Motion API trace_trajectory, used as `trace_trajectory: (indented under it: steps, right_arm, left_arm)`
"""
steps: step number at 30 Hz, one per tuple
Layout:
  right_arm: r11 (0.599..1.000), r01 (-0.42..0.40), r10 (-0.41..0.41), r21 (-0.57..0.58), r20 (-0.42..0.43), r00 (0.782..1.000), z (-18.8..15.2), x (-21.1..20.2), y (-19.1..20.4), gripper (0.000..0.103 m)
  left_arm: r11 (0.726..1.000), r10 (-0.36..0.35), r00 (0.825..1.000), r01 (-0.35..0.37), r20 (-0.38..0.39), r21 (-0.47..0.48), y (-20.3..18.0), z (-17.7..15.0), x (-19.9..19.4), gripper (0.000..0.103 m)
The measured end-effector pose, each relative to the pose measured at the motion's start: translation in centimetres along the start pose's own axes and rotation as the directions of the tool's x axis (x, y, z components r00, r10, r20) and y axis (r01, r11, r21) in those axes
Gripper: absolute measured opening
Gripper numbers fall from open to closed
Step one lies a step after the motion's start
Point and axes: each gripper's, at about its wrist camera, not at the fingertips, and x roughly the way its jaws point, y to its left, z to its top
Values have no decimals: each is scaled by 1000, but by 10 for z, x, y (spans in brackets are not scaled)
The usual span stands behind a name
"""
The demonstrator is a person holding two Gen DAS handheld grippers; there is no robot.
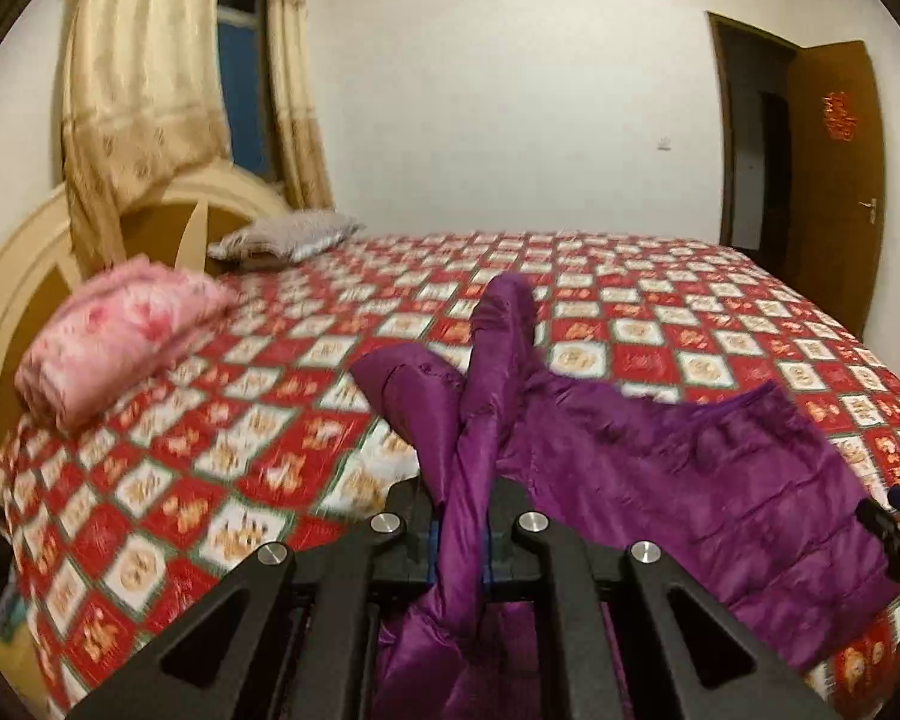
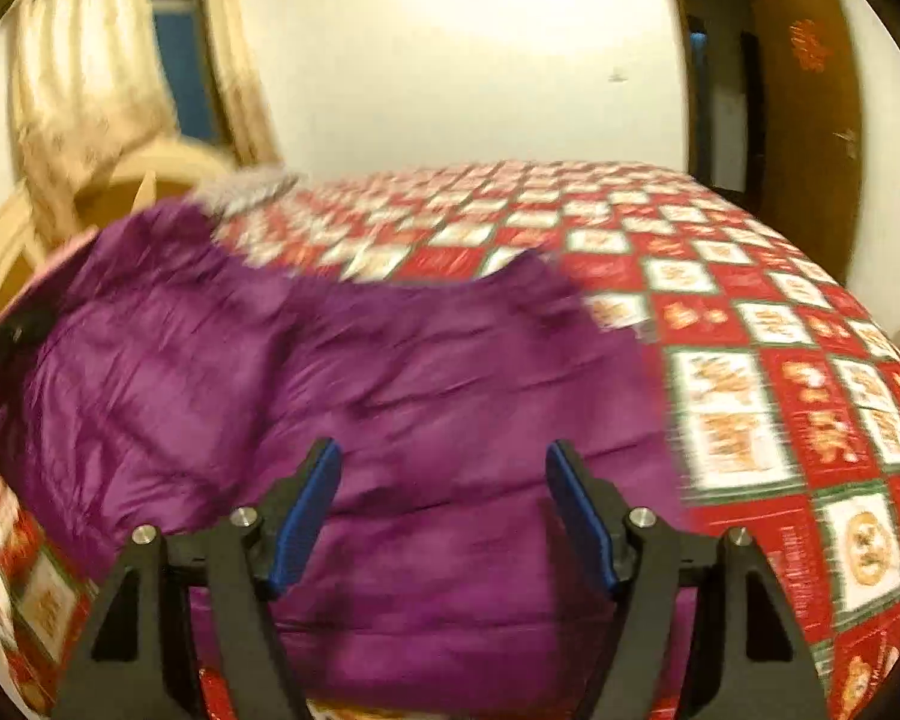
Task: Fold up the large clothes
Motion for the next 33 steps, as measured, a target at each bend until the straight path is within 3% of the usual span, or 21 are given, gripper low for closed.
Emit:
trace_trajectory:
  steps: [3,7,10,13,16,18,20,24,27,28,29,31,33]
  right_arm:
    - [994,98,-97,53,-10,995,9,6,-40,75]
    - [965,226,-218,132,-72,973,2,8,-101,75]
    - [936,281,-262,212,-113,958,-9,5,-146,75]
    - [911,295,-265,287,-139,954,-21,-5,-175,75]
    - [906,291,-257,308,-147,955,-29,-15,-190,75]
    - [908,275,-241,316,-141,960,-33,-19,-195,76]
    - [913,263,-232,311,-135,963,-34,-22,-198,76]
    - [918,262,-232,298,-131,964,-30,-21,-200,76]
    - [914,276,-248,297,-127,960,-22,-20,-203,76]
    - [914,287,-261,289,-125,957,-18,-20,-202,76]
    - [914,294,-270,280,-121,955,-14,-21,-201,76]
    - [915,318,-299,248,-112,948,-2,-24,-197,76]
    - [918,323,-308,230,-103,946,12,-28,-191,76]
  left_arm:
    - [996,-23,998,18,51,90,-43,14,-17,8]
    - [962,-102,987,68,120,264,-129,22,-40,8]
    - [898,-181,974,107,136,426,-203,4,-50,8]
    - [814,-240,966,149,92,562,-266,-28,-46,8]
    - [717,-238,970,137,55,684,-311,-72,-28,8]
    - [680,-225,974,129,37,722,-326,-92,-16,8]
    - [649,-214,974,87,71,756,-335,-105,-15,12]
    - [644,-230,970,90,80,759,-333,-102,-26,18]
    - [640,-257,960,81,114,764,-327,-92,-53,31]
    - [642,-279,951,84,130,762,-323,-87,-65,49]
    - [649,-298,944,91,141,756,-320,-81,-76,75]
    - [680,-339,920,96,196,727,-306,-69,-101,92]
    - [708,-336,913,81,233,702,-290,-55,-114,92]
